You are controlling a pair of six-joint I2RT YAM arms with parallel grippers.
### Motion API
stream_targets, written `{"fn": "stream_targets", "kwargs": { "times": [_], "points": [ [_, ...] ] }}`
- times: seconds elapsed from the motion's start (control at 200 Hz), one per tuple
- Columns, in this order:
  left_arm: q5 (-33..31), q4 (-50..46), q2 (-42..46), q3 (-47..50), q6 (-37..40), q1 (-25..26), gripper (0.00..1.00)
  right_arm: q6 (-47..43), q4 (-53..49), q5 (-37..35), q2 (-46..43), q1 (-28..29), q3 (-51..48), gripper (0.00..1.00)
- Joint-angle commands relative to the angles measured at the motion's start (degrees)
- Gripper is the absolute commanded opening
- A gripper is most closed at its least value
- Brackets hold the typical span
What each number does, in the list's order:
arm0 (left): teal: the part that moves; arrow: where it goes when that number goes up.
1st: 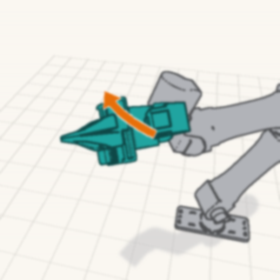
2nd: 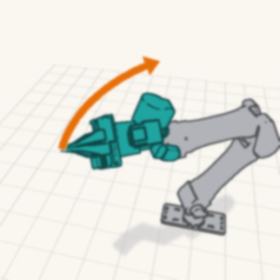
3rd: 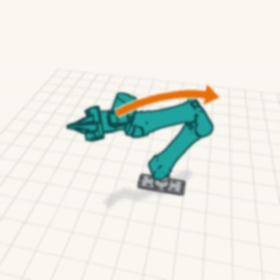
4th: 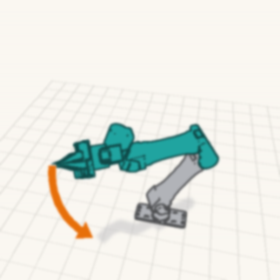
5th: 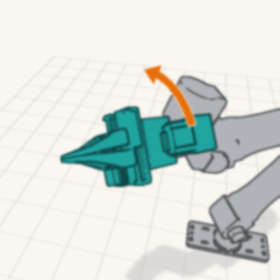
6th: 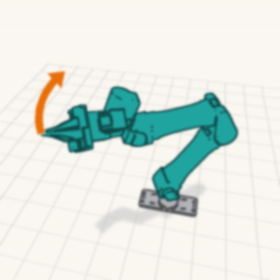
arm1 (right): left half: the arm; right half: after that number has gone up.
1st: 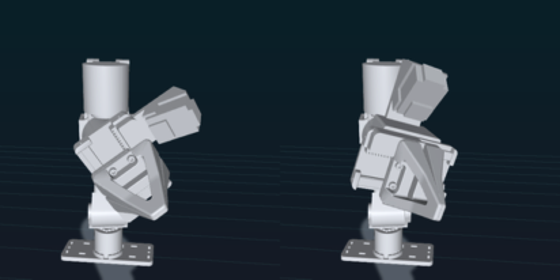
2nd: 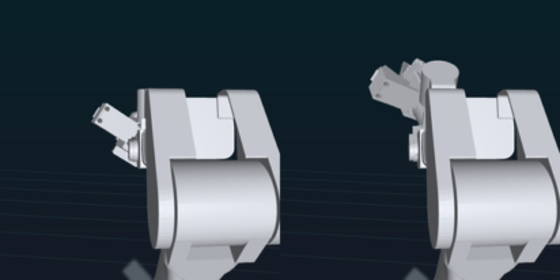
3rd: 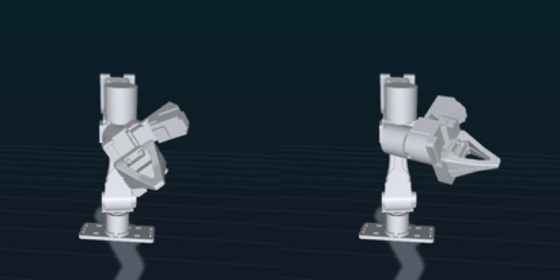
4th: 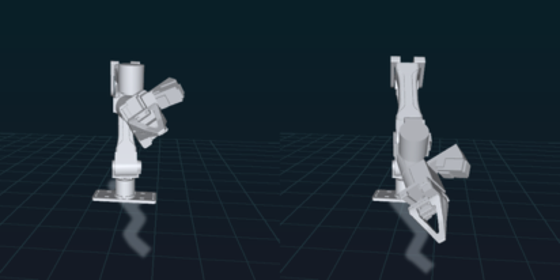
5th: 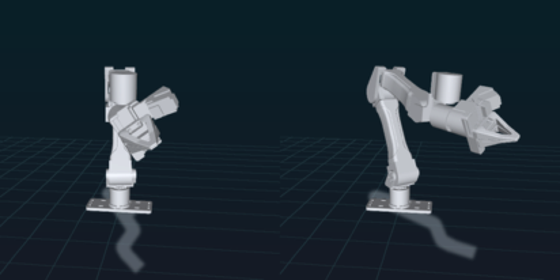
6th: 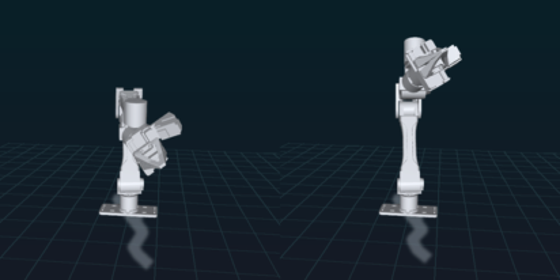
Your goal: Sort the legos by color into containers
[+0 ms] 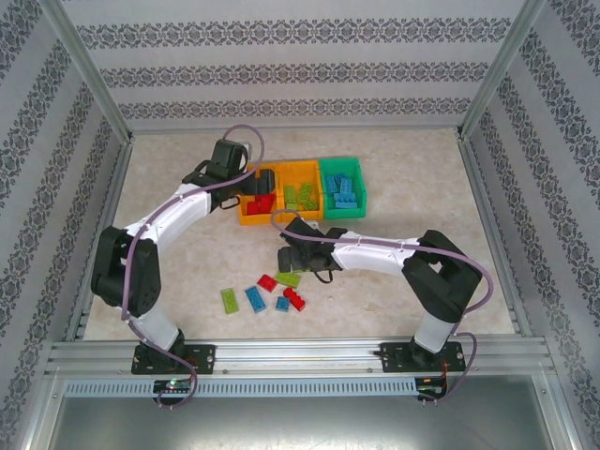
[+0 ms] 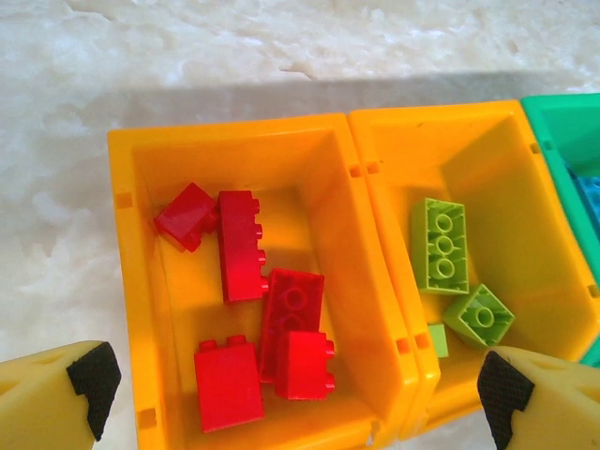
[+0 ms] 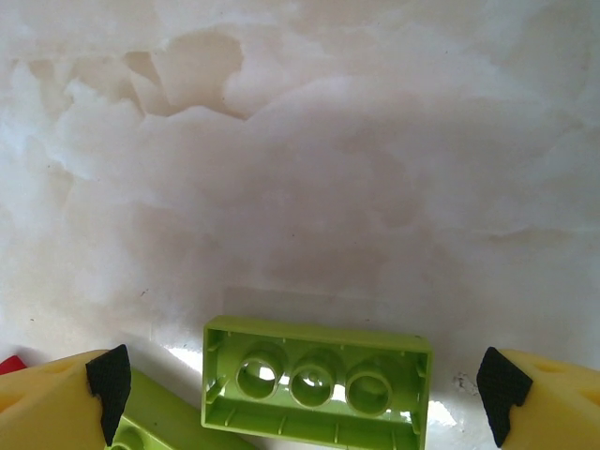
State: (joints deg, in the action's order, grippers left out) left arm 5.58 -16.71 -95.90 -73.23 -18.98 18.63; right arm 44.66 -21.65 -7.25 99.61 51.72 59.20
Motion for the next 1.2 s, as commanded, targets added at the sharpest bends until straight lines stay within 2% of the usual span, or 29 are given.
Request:
{"fn": "stream_targets", "kwargs": {
  "times": [0.0,0.36,0.475,0.624,0.704,0.914,1.194],
  "points": [
    [1.26,3.33,2.53,2.56,-1.49,-0.18,1.00,0.08,-1.76,0.03,1.84,0.75,1.52,0.98],
    [2.32,3.74,7.28,7.46,-1.67,-0.22,1.00,-1.96,-5.07,-2.10,6.29,0.15,3.87,0.92],
    [2.28,3.66,8.55,8.81,-1.63,-0.21,1.00,-2.21,-4.99,-2.42,5.88,-0.53,2.82,0.84],
    [2.55,4.25,10.59,11.12,-2.09,-0.23,1.00,-2.22,-4.34,-1.67,4.31,-2.17,0.48,0.69],
    [2.91,4.78,11.86,12.72,-2.37,-0.26,1.00,-2.29,-3.74,-1.72,2.78,-3.06,-0.86,0.65],
    [3.56,5.28,14.85,17.14,-2.12,0.01,1.00,-5.10,-4.47,-2.57,-1.82,-4.77,1.07,0.63],
    [1.51,3.19,17.80,22.52,-0.17,1.58,1.00,-11.13,-4.98,-1.18,-2.89,-11.47,10.72,0.63]
  ]
}}
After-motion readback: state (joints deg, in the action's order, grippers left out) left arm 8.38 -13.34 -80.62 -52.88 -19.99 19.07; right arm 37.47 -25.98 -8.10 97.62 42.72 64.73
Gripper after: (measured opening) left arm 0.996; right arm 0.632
